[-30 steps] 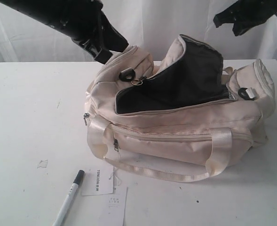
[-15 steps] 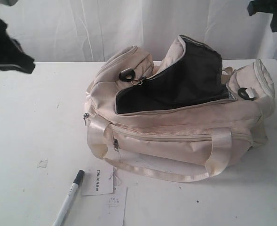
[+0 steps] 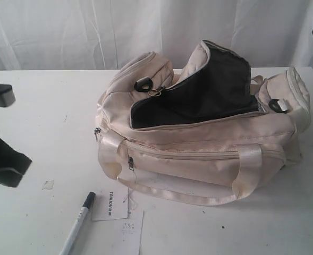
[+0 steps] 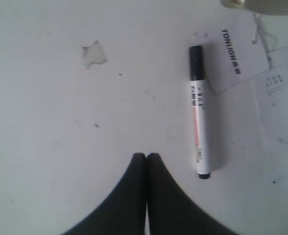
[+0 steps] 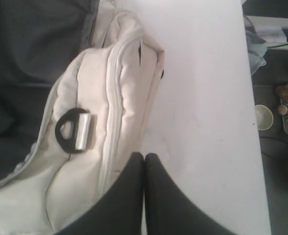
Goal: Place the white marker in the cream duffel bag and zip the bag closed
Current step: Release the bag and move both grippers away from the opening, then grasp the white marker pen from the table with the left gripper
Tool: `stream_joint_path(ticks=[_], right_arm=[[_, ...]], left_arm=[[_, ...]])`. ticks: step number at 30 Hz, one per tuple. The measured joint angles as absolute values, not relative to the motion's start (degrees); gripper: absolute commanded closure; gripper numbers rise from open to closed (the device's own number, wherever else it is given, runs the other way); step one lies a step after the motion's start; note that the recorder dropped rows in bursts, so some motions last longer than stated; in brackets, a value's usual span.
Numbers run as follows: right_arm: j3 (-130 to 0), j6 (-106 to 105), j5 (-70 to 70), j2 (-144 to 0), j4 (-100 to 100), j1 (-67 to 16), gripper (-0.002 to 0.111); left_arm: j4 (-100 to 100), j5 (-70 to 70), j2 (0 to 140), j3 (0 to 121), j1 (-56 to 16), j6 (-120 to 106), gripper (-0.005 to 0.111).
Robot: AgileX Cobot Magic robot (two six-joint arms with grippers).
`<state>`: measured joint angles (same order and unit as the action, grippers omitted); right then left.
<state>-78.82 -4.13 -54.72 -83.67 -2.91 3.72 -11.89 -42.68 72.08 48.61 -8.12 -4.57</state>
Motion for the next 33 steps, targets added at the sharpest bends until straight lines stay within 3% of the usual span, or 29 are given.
stream_joint_path(ticks=[4,12,19,22,28,33], right_arm=[[-72.0,-4.1,-51.7,-82.5,-2.9,3.7,0.108],[-61.2,-4.1,-46.3,-82.4,-2.3,3.7,0.108],[-56.5,-4.1,-42.1,-82.4,1.1,3.7,0.108],[-56.4,-4.1,-41.6,-82.3,1.4,3.7,0.108],[-56.4,-4.1,-42.4,-82.2,1.4,3.7,0.108],[-56.4,-4.1,-42.6,-82.1,1.4,3.7,0.108]], left_arm=[[-18.0,-34.9,73.2,44.0,-12.2,-4.4,0.107],[-25.5,-24.0,74.0,40.1,-13.1,-9.6,0.107],[-25.4,-26.7,79.3,39.9,-21.0,-24.0,0.106],[-25.1,-24.4,81.4,39.7,-23.7,-25.1,0.094],[-24.6,-21.0,83.5,39.7,-24.3,-25.3,0.052],[-24.5,-17.2,86.5,39.7,-24.4,-21.8,0.052]])
